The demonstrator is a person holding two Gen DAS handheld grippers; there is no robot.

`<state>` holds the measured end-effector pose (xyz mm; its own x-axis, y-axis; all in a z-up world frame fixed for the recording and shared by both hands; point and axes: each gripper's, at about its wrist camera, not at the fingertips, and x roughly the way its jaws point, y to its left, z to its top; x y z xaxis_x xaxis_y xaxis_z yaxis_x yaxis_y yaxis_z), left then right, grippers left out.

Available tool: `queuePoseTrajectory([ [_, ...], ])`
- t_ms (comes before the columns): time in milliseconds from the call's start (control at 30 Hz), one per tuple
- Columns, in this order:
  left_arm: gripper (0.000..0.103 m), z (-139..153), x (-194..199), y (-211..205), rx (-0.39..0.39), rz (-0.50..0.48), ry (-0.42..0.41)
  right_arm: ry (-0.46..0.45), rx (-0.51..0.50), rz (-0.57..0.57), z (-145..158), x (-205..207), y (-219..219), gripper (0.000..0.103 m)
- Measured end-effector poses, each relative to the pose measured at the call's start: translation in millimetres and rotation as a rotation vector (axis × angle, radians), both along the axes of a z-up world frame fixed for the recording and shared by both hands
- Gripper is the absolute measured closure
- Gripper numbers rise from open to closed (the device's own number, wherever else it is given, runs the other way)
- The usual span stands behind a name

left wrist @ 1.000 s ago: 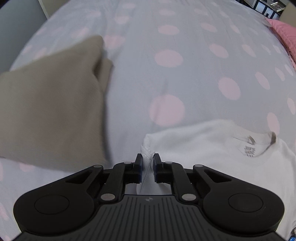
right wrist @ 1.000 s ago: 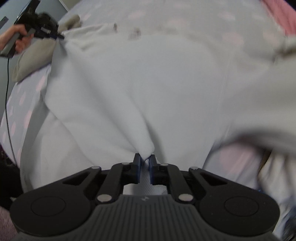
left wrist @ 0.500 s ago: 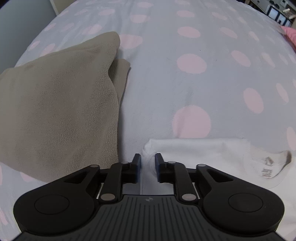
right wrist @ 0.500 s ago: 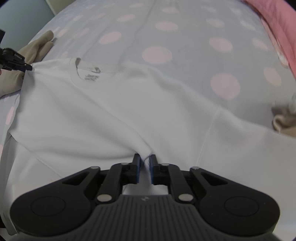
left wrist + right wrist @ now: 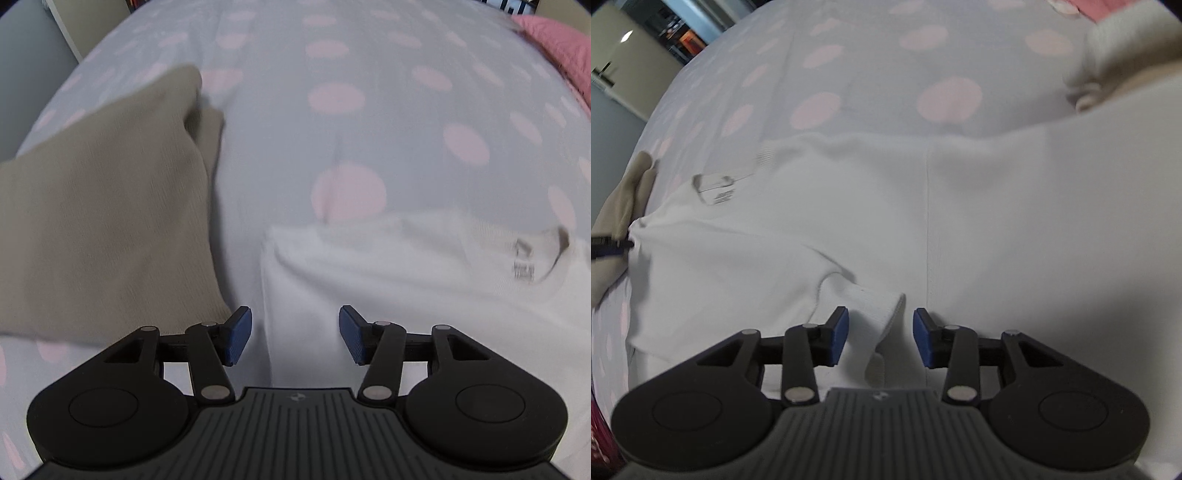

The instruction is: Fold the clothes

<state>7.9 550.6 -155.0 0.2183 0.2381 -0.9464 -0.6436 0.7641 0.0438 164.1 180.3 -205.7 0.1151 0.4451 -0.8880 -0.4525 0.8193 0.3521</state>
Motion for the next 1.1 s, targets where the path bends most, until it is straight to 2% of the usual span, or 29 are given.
queuePoseTrajectory([
  [67, 0.053, -7.4, -3.1, -5.3, -0.020, 0.008, 0.008, 0.022, 0.020, -0.020, -10.8, 2.1, 2.9, 0.070],
  [133, 0.053, -12.9, -5.5, -9.9, -0.024, 0.009, 0.020, 0.031, 0.035, -0.029, -16.0, 2.2, 5.5, 0.091],
  [167, 0.053, -15.1, -6.9, -12.4, -0.021, 0.007, 0.026, 0.024, 0.031, -0.030, -16.5, 1.7, 6.6, 0.096],
  [267, 0.053, -22.0, -13.0, -13.9, -0.028, 0.007, 0.040, -0.043, 0.071, -0.038, 2.3, 0.4, 0.6, 0.099],
  [400, 0.063, -33.0, -21.0, -9.3, -0.046, 0.037, 0.050, -0.243, 0.034, -0.008, 35.9, -5.3, 4.2, 0.100],
  [467, 0.064, -34.9, -22.8, -6.4, -0.058, 0.070, 0.036, -0.295, -0.007, 0.010, 38.1, -7.7, 12.3, 0.101],
  [600, 0.064, -36.0, -22.0, -4.3, -0.048, 0.091, 0.036, -0.300, -0.084, 0.043, 16.6, -5.1, 23.6, 0.100],
  [667, 0.064, -33.5, -22.9, -3.8, -0.043, 0.090, 0.031, -0.285, -0.071, 0.038, 6.8, -1.4, 19.2, 0.100],
  [733, 0.065, -26.4, -30.0, -3.8, -0.028, 0.079, 0.014, -0.269, -0.064, 0.016, 4.5, 1.6, 14.5, 0.093],
  [833, 0.065, -12.1, -48.3, -3.7, -0.002, 0.051, -0.017, -0.291, -0.058, 0.000, 16.5, -2.6, 5.6, 0.090],
  [967, 0.065, 1.7, -75.7, -16.0, 0.020, -0.013, -0.020, -0.275, -0.029, -0.005, 26.8, -10.8, 2.9, 0.077],
  [1100, 0.055, 0.1, -99.2, -34.1, 0.005, -0.050, 0.007, -0.235, -0.012, -0.007, 30.8, -22.2, 3.6, 0.071],
])
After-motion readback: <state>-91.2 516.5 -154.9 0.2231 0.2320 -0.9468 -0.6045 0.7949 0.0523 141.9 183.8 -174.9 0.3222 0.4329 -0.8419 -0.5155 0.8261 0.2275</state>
